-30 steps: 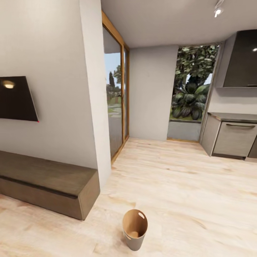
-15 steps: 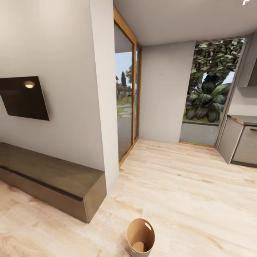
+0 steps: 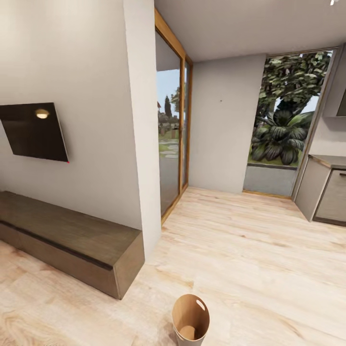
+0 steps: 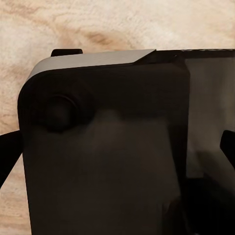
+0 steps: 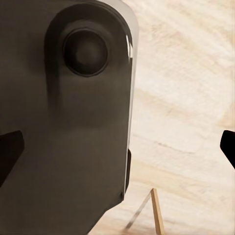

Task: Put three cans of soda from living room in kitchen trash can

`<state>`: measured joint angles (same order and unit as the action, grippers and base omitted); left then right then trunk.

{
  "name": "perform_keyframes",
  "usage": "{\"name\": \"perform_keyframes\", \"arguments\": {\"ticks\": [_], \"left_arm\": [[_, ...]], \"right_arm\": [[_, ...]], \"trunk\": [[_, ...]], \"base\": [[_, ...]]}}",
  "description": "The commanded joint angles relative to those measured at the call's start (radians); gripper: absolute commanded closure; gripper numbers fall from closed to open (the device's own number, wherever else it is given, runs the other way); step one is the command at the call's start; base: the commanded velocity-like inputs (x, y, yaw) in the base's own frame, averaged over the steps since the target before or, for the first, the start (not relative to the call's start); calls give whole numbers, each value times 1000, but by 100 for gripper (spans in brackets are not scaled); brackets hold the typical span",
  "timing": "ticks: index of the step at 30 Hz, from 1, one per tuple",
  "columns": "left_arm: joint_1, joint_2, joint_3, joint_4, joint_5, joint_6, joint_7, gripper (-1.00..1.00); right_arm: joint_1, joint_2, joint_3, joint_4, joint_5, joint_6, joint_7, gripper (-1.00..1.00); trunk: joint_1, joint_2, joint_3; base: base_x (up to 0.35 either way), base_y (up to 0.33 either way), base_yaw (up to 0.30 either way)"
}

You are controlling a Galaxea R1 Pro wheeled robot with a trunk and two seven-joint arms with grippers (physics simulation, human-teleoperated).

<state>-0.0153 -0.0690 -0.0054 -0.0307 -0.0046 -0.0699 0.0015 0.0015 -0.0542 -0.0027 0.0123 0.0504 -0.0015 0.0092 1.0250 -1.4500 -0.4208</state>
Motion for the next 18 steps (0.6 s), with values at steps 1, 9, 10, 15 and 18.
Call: {"name": "perform_keyframes", "arguments": {"ticks": [1,9,10,15,18], "left_arm": [[0,0,0,0,0,0,0,-100],[0,0,0,0,0,0,0,-100],[0,0,0,0,0,0,0,-100],[0,0,0,0,0,0,0,-100],[0,0,0,0,0,0,0,-100]], "right_arm": [[0,0,0,0,0,0,0,-100],[0,-2,-1,-1,-1,0,0,-100],[0,-1,-1,-1,-1,0,0,-100],[0,-1,-1,-1,-1,0,0,-100],[0,-1,-2,-2,-1,0,-1,-100]], "trunk": [[0,0,0],[0,0,0],[0,0,0],[0,0,0],[0,0,0]], "base": [[0,0,0],[0,0,0],[0,0,0],[0,0,0],[0,0,0]]}}
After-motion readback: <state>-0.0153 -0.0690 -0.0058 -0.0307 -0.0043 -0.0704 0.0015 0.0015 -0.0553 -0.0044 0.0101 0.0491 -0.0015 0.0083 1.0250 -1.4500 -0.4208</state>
